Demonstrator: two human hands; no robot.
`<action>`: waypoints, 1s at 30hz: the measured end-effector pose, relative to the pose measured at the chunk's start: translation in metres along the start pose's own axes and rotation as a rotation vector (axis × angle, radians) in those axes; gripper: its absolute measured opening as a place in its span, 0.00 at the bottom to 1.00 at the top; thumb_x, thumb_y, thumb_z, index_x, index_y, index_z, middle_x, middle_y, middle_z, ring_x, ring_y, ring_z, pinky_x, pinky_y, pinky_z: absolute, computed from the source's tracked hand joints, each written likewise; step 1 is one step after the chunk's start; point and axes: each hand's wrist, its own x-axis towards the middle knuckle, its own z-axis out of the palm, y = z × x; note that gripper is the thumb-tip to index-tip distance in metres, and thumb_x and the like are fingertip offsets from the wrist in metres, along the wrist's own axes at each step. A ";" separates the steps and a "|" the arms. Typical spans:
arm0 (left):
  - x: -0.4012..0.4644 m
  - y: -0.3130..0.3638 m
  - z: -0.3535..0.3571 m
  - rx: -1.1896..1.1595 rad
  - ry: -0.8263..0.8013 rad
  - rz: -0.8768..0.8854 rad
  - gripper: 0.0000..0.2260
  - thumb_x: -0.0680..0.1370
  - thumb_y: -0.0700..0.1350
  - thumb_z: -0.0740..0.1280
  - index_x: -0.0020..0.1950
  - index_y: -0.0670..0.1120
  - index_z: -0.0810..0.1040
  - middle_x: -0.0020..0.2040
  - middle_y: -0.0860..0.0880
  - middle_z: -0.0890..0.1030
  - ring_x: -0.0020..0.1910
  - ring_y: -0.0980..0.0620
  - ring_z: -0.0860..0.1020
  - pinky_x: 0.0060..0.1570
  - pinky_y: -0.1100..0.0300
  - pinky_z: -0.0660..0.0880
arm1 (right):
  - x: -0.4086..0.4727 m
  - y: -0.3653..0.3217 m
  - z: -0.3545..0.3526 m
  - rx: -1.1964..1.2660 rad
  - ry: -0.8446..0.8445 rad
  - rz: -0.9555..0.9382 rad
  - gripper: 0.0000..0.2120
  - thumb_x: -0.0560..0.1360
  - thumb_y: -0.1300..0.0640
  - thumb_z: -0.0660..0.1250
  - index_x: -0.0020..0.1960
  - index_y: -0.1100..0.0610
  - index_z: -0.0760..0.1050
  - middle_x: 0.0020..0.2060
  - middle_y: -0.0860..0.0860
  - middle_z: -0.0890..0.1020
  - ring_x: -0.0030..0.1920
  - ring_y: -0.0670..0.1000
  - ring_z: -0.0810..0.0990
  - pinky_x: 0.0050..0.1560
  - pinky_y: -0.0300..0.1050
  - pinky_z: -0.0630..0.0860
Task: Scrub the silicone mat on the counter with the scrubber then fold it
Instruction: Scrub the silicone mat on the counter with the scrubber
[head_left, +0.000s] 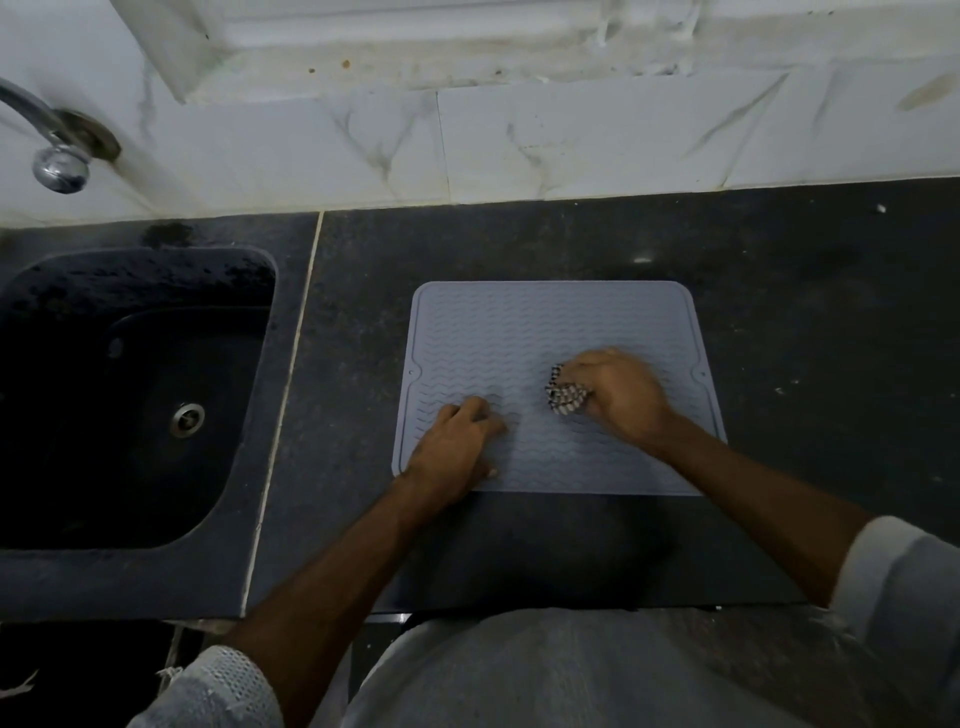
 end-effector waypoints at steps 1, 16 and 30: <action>0.001 0.000 -0.001 -0.002 -0.006 -0.002 0.28 0.72 0.51 0.73 0.70 0.54 0.69 0.70 0.50 0.62 0.67 0.47 0.62 0.64 0.51 0.66 | 0.006 -0.008 0.003 0.015 0.019 0.001 0.15 0.70 0.61 0.71 0.57 0.58 0.79 0.57 0.56 0.80 0.59 0.56 0.75 0.64 0.50 0.66; 0.000 0.002 -0.004 0.020 -0.041 -0.014 0.28 0.72 0.52 0.72 0.70 0.53 0.68 0.71 0.50 0.60 0.68 0.46 0.61 0.65 0.49 0.67 | -0.022 0.020 0.003 -0.207 -0.041 -0.073 0.19 0.68 0.58 0.73 0.59 0.55 0.77 0.59 0.54 0.79 0.59 0.56 0.75 0.62 0.54 0.69; 0.002 0.002 -0.008 0.029 -0.044 0.003 0.28 0.72 0.52 0.72 0.70 0.54 0.67 0.70 0.50 0.62 0.66 0.46 0.62 0.61 0.49 0.69 | 0.005 -0.014 0.023 -0.154 -0.048 -0.137 0.19 0.70 0.59 0.70 0.62 0.55 0.76 0.62 0.54 0.77 0.62 0.58 0.72 0.63 0.53 0.66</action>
